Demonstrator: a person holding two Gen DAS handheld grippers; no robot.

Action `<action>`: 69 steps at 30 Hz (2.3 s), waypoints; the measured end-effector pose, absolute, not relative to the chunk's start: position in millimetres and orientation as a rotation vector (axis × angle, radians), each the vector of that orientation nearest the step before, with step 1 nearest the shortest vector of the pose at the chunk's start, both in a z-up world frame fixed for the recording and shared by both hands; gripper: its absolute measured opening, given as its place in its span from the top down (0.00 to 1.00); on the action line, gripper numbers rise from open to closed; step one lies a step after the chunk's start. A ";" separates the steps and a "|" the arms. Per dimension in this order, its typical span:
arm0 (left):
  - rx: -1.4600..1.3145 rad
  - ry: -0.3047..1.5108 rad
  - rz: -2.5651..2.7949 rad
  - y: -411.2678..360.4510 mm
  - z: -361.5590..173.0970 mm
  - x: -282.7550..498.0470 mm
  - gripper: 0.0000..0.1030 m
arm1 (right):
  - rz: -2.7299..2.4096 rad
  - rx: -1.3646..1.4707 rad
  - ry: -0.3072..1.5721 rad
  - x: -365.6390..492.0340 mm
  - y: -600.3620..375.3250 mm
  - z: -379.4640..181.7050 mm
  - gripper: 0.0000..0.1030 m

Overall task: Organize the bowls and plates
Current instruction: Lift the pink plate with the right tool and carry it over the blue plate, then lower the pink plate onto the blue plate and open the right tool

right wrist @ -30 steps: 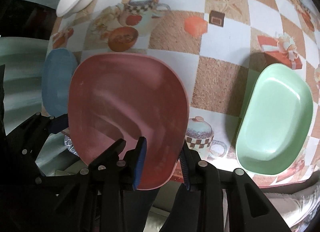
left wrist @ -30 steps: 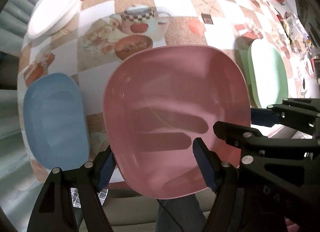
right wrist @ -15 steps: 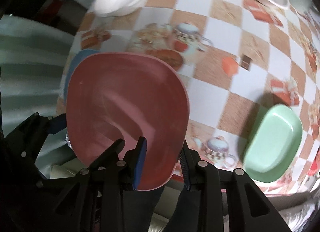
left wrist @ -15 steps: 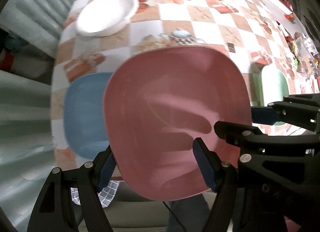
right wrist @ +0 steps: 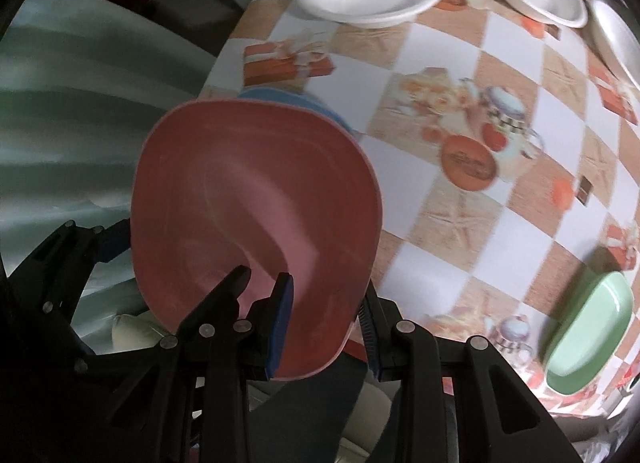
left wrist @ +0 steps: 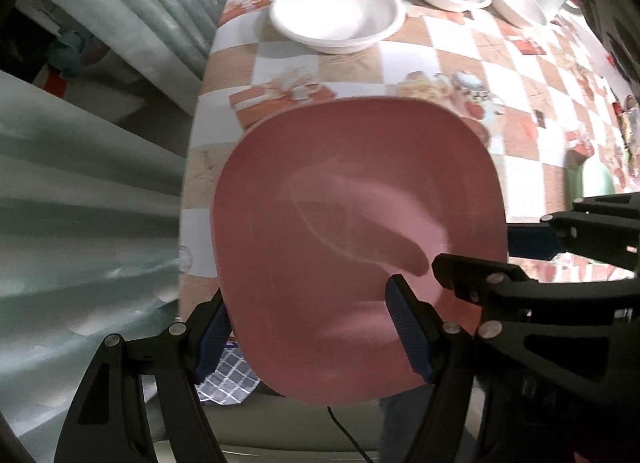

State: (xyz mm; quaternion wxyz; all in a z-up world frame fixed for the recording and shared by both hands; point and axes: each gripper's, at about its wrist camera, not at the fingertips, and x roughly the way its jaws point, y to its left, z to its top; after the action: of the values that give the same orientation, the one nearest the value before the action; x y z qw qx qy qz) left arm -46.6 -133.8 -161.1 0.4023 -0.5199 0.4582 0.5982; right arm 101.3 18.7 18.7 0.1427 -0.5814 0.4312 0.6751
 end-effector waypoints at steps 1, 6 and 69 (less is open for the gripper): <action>-1.314 1.161 1.514 -132.9 -161.7 -50.1 0.26 | 1.948 -1.677 1.246 95.5 19.8 16.3 0.66; -1.325 1.165 1.508 -129.8 -165.9 -65.0 0.26 | 1.932 -1.672 1.281 63.9 17.5 4.1 0.66; -1.417 1.134 1.516 -125.8 -155.9 -59.7 0.00 | 1.850 -1.660 1.249 -33.3 89.2 -159.5 0.01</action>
State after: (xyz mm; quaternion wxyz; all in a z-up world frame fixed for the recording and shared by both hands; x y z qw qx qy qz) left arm -59.7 -125.8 -155.9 0.3788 -0.5545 0.4440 0.5932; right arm -33.3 89.2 -159.5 0.1792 -0.5871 0.4417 0.6543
